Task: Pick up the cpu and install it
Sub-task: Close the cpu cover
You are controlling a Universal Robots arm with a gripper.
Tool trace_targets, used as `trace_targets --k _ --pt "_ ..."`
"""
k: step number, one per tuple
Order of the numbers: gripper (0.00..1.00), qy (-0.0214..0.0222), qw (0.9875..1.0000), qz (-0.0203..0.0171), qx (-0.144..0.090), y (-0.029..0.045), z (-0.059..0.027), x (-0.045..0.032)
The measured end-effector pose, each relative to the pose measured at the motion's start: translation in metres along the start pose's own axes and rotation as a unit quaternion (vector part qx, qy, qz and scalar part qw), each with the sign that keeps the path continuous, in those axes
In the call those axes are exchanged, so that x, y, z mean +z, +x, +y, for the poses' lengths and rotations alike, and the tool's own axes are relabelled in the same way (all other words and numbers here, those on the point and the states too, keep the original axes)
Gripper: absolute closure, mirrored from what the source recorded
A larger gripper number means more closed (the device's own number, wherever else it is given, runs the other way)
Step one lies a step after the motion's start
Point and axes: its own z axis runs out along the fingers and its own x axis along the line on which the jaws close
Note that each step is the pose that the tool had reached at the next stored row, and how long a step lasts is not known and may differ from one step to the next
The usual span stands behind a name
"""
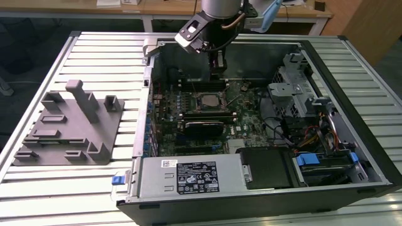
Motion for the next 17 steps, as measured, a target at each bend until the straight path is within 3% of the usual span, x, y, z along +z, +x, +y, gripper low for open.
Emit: trace_targets --k 17 --pt "0.89 -0.0001 1.0 0.0001 0.0 0.0 0.0003 -0.0111"
